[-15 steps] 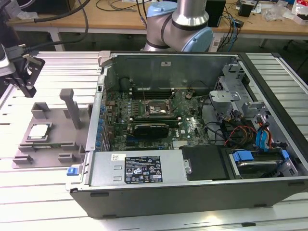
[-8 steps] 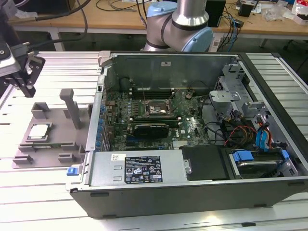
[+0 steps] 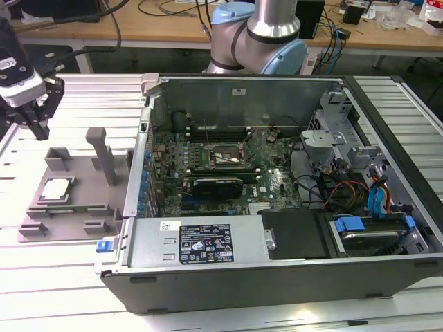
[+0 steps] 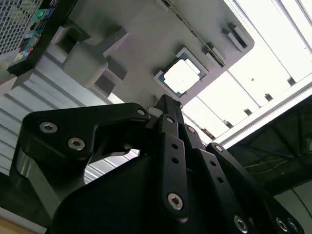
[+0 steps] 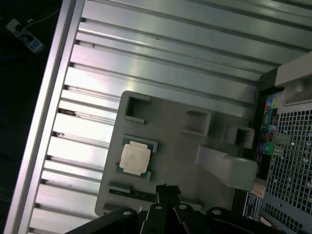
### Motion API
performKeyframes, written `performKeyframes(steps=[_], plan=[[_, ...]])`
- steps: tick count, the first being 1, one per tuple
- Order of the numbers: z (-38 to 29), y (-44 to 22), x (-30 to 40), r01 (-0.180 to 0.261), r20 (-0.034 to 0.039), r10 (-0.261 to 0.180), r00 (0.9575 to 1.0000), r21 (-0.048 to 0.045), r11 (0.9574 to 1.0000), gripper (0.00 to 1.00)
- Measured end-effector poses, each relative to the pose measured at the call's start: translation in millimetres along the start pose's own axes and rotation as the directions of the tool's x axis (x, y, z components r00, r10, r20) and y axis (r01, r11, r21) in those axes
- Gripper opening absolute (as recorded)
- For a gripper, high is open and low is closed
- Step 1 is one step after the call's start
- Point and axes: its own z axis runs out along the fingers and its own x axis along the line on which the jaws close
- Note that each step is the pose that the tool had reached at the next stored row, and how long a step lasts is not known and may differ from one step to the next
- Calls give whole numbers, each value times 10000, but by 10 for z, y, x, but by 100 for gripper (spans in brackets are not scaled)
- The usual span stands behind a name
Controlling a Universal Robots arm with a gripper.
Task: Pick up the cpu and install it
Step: 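Pick up the cpu and move it towards the insertion slot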
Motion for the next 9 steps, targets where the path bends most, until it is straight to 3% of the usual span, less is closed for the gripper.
performKeyframes(steps=[1,5,7,9], plan=[[6,0,0,398,-18,-398,9992,-11,9992,11],[18,-1,1,1168,-52,-1168,9931,-34,9931,11],[31,-1,1,1909,-83,-1910,9816,-60,9816,11],[42,-2,1,2603,-110,-2604,9654,-86,9655,11]])
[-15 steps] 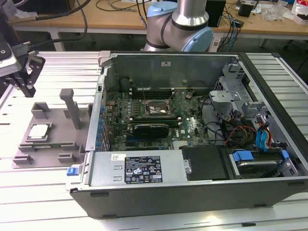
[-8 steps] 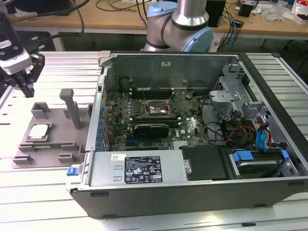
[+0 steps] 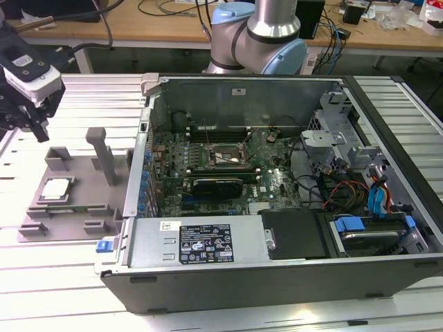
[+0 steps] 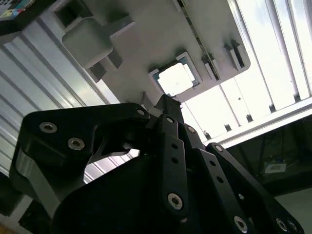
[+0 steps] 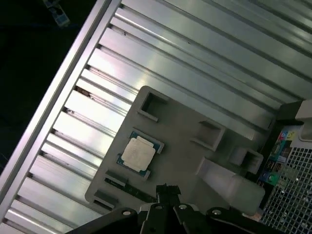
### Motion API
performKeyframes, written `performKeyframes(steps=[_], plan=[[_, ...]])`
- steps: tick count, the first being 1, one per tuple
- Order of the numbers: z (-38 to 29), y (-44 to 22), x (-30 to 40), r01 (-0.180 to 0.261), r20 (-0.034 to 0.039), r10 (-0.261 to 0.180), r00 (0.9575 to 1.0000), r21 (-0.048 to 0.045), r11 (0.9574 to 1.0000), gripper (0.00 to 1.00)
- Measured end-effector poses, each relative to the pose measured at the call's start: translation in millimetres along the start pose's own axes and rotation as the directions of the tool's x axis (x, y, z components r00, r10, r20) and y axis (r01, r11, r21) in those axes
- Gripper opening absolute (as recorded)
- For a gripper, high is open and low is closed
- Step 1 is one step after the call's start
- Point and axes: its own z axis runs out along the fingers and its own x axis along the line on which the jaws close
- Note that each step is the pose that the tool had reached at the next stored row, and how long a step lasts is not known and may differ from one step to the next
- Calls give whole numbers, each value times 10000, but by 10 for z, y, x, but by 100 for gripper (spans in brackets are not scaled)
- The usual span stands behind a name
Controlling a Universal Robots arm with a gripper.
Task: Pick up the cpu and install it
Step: 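Pick up the cpu and move it towards the insertion slot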
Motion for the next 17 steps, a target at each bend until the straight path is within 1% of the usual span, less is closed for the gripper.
performKeyframes(steps=[1,3,4,5,6,8,9,12,13,16,17], plan=[[5,0,1,50,-2,-50,10000,-2,10000,11],[16,-2,0,-310,15,310,9995,7,9995,11],[34,-2,1,-983,47,983,9951,23,9952,11],[53,-3,1,-1528,75,1528,9882,35,9882,11],[76,-4,2,-1851,89,1850,9827,41,9827,11],[106,-5,3,-2052,98,2052,9787,46,9787,11],[139,-5,6,-2197,107,2197,9755,48,9755,11],[193,-1,19,-2341,111,2340,9722,55,9722,11],[229,7,36,-2382,113,2382,9712,59,9712,11],[355,55,136,-2428,106,2427,9700,63,9701,11],[382,61,150,-2438,108,2437,9698,62,9698,11]])
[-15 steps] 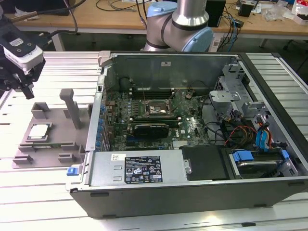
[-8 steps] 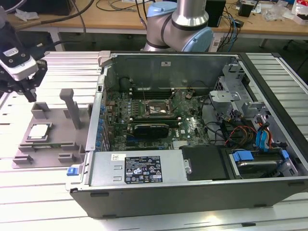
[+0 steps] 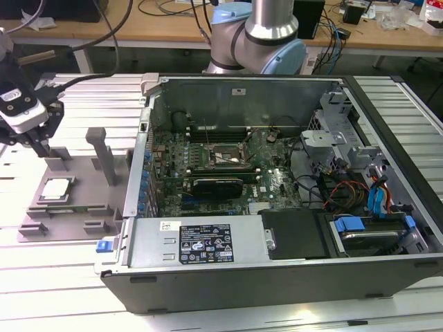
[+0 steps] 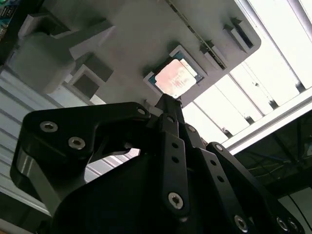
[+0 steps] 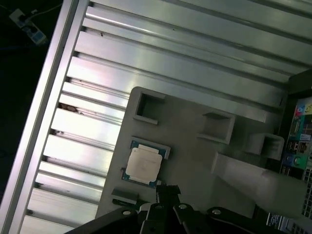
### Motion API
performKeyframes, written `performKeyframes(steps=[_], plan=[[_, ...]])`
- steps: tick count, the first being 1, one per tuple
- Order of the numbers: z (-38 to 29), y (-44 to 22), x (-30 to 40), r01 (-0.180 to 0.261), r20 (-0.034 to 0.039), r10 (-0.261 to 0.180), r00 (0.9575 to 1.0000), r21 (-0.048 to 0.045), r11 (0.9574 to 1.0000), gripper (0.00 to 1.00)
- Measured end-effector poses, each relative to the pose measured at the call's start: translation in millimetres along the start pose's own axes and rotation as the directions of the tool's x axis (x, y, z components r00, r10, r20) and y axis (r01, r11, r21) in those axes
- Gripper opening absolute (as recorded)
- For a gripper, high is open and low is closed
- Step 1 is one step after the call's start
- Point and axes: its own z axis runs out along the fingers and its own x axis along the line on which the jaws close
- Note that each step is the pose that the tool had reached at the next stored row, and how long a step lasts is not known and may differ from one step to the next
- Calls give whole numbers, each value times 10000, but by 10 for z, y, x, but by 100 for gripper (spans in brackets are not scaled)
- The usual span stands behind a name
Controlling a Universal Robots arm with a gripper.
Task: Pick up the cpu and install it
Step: 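Pick up the cpu and move it towards the insertion slot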
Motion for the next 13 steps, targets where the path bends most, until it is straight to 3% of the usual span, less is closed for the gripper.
performKeyframes(steps=[2,4,13], plan=[[38,2,20,-19,0,19,10000,0,10000,11],[120,-1,51,-75,1,75,10000,2,10000,11],[265,-19,99,-214,2,214,9998,4,9998,11]])
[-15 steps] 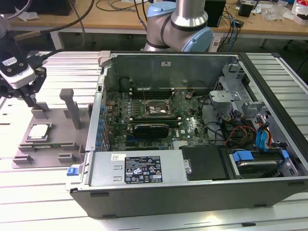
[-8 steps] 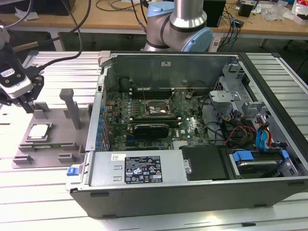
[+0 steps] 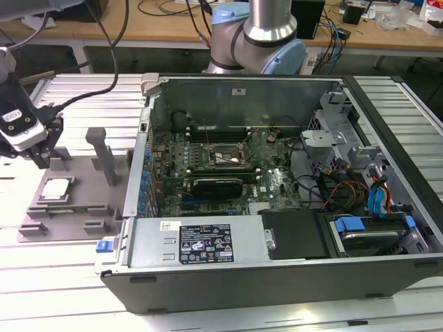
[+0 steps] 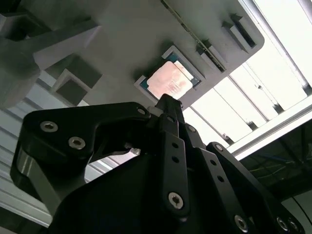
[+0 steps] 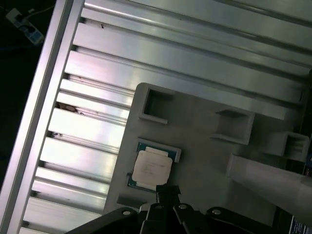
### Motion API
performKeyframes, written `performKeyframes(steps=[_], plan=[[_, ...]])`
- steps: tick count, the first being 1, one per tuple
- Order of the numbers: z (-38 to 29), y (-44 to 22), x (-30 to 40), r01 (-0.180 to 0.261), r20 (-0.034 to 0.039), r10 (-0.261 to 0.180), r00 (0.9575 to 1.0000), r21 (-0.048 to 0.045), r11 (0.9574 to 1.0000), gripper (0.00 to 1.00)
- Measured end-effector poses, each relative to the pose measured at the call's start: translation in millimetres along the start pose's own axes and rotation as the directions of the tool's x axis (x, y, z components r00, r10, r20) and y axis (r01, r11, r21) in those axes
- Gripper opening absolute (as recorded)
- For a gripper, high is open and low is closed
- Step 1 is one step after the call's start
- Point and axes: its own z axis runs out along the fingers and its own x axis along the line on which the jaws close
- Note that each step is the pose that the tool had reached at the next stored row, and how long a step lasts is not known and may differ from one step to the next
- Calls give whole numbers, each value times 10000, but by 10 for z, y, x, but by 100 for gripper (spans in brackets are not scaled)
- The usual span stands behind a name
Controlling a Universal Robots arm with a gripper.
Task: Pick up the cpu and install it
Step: 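Pick up the cpu and move it towards the insertion slot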
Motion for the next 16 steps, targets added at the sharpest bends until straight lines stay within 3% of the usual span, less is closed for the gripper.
performKeyframes(steps=[3,6,12,14,16], plan=[[76,-6,2,-457,22,457,9990,10,9990,11],[192,-23,11,-758,35,758,9971,18,9971,11],[336,-41,31,-1026,47,1026,9947,24,9947,11],[355,-32,71,-1035,48,1035,9946,24,9946,11],[419,-35,104,-1158,53,1158,9933,27,9933,11]])
